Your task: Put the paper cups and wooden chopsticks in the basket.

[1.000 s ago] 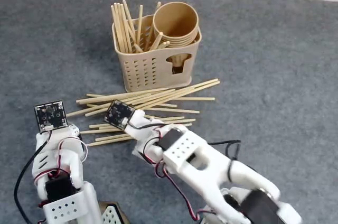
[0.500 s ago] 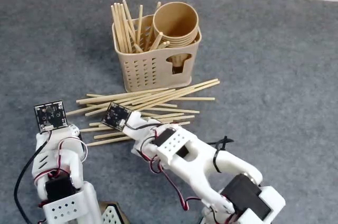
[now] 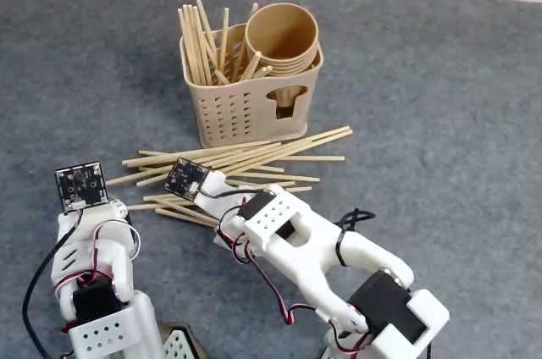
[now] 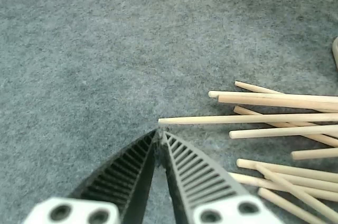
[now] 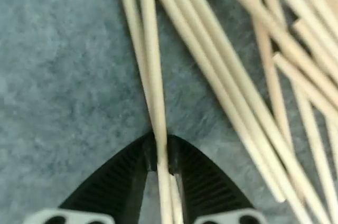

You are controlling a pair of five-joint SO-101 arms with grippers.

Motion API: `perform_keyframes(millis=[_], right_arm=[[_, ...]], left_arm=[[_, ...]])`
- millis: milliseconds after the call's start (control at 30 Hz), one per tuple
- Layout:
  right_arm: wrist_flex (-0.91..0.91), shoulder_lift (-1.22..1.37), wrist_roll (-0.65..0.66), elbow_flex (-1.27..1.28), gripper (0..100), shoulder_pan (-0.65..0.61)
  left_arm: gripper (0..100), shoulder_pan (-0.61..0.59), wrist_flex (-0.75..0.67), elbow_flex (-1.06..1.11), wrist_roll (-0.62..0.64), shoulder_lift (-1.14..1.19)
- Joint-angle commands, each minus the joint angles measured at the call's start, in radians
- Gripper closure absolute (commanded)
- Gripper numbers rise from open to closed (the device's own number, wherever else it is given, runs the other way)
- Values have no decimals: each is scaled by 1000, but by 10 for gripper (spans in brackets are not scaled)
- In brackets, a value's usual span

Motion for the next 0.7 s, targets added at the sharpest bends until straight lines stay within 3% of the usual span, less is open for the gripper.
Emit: perform_keyframes(millis=[0, 400, 667], right_arm=[[91, -51, 12, 7, 992, 5], [311, -292, 5, 13, 992, 47], [214, -479, 5, 153, 992, 110]], left_arm=[[992, -7, -14, 21, -8, -7], [992, -7, -14, 21, -8, -7], [992, -7, -14, 21, -8, -7]])
